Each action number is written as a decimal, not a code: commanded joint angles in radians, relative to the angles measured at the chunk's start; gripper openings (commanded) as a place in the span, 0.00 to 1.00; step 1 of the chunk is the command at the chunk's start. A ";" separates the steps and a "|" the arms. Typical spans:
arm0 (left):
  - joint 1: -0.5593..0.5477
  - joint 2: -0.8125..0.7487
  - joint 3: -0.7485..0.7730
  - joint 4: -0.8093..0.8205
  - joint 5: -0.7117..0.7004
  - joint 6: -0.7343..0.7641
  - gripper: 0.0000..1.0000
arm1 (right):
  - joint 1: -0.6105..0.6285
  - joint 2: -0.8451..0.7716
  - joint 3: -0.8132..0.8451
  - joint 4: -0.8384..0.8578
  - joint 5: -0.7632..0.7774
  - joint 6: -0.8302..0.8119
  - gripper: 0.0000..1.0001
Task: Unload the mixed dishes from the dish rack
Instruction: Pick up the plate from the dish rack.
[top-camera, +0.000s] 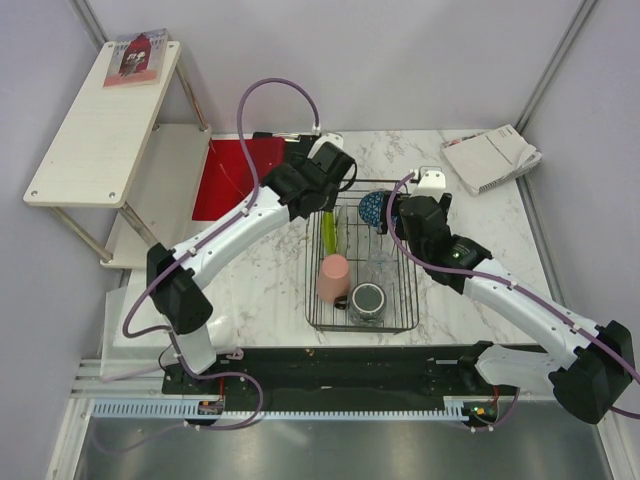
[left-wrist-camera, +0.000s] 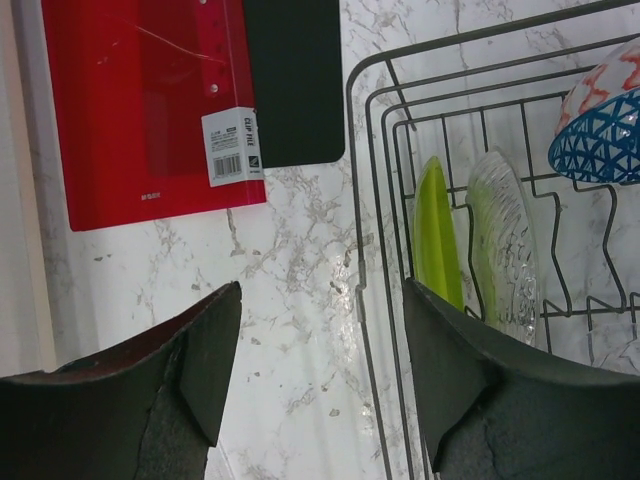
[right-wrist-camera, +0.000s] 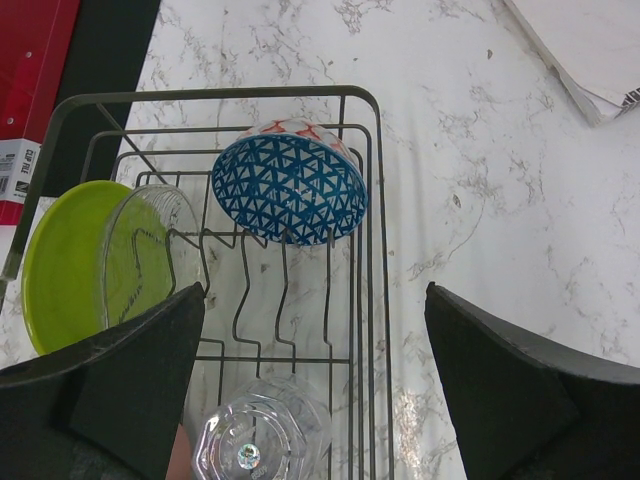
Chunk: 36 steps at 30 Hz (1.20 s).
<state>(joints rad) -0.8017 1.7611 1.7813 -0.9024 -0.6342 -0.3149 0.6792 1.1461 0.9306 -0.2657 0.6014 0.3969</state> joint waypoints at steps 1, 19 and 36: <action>-0.014 0.063 0.061 0.013 0.028 -0.007 0.72 | 0.003 0.000 0.010 0.005 0.006 0.019 0.98; -0.050 0.081 -0.131 0.135 0.070 -0.084 0.65 | 0.003 0.032 0.004 -0.012 0.003 0.037 0.98; -0.050 0.084 -0.232 0.220 -0.016 -0.184 0.12 | 0.003 0.024 -0.010 -0.029 0.006 0.048 0.98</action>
<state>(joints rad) -0.8509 1.8618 1.5745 -0.7097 -0.5831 -0.4377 0.6792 1.1770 0.9276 -0.2951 0.5991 0.4278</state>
